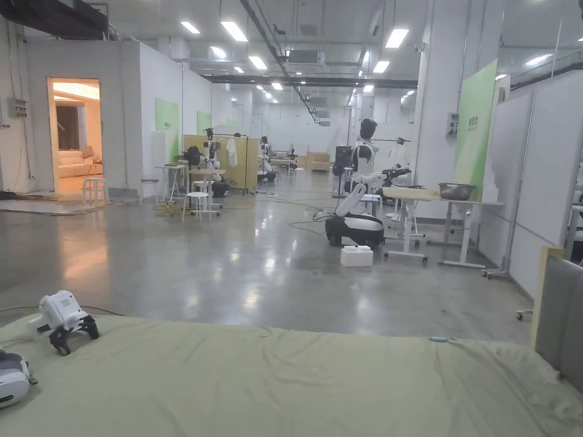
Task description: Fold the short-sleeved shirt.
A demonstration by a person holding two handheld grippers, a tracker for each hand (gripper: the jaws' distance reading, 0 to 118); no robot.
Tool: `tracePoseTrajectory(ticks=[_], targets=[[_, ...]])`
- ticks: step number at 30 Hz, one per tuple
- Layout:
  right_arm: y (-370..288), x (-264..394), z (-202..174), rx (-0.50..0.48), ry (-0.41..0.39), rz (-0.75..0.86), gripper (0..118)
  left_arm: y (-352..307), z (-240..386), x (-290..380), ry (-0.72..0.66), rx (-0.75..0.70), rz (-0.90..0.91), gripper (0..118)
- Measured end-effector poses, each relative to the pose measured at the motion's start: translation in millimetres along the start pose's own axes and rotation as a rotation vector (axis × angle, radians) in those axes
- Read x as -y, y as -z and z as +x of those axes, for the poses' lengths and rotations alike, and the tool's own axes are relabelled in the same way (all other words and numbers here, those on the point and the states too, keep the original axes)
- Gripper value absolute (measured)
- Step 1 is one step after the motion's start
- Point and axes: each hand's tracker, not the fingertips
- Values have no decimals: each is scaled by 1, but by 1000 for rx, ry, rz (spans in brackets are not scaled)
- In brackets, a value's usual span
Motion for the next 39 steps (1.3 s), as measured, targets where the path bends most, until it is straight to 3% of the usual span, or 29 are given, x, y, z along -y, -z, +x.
tracePoseTrajectory(ticks=[5,6,9,10,12,14,16,19,39], targets=[[3,1,-3,-9,-1,-1,0,2,-3,-1,-8,-8,9,0],[3,1,-3,-12,-3,2,5,1,-1,-3,-10,-11,9,2],[5,-1,-6,-12,-12,6,83,2,-7,-2,-29,12,14,45],[7,-2,-6,-12,-16,0,97,2,-6,-2,-36,17,10,71],[7,-3,-7,-19,-11,9,98,3,-7,-2,-43,14,7,101],[5,-5,-8,-28,-2,42,98,3,-7,-1,-43,5,19,113],[4,-7,-9,-29,12,53,100,3,-8,-2,-50,10,23,118],[6,-7,-9,-27,20,69,118,2,-7,-3,-62,11,34,118],[5,-4,-8,-14,31,54,118,5,-3,-4,-62,3,5,118]])
